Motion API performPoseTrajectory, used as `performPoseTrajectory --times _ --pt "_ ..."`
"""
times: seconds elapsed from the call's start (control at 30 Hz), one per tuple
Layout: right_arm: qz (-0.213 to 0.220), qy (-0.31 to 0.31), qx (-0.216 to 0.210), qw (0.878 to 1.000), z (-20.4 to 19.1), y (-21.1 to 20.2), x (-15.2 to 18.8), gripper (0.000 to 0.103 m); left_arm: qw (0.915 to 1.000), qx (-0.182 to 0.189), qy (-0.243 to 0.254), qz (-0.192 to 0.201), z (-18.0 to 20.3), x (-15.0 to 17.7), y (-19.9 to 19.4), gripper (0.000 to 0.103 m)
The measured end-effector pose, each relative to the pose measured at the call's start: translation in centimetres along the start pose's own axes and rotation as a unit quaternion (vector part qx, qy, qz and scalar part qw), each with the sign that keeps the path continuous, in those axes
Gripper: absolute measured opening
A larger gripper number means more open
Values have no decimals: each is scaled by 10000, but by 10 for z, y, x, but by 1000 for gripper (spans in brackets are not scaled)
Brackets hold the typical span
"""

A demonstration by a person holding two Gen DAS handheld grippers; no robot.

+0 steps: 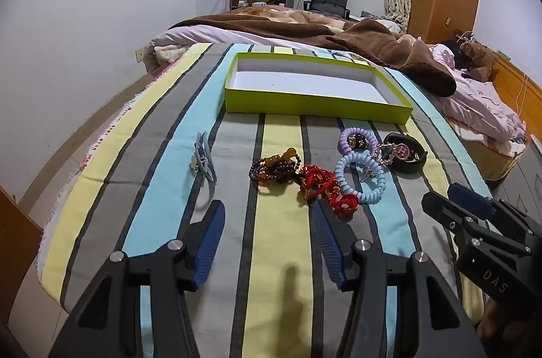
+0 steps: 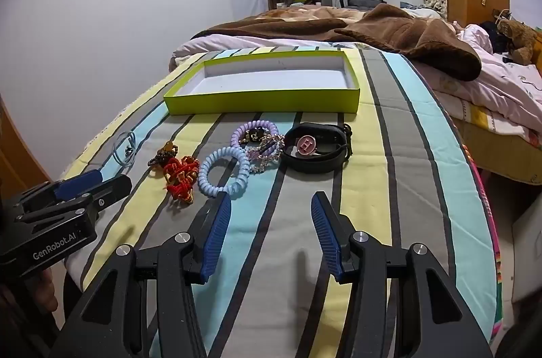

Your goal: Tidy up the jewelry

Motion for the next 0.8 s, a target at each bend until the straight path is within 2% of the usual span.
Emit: performPoseTrajectory --times 0.17,0.8 --pt "11 4 88 10000 1 -1 1 50 9999 -67 42 126 1 4 -4 56" --pt "-3 34 133 9999 3 -5 0 50 10000 -62 -13 -2 -3 -2 -3 56"
Point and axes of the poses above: each gripper's, at about its wrist camera, not at the fingertips, and y roughly the way its jaws point, z to its right, x to its underside, the point moved 7 cm from there along y, roughly the way its jaws point, and after that the axes turned 15 degrees about -y, right-handed, at the moved point
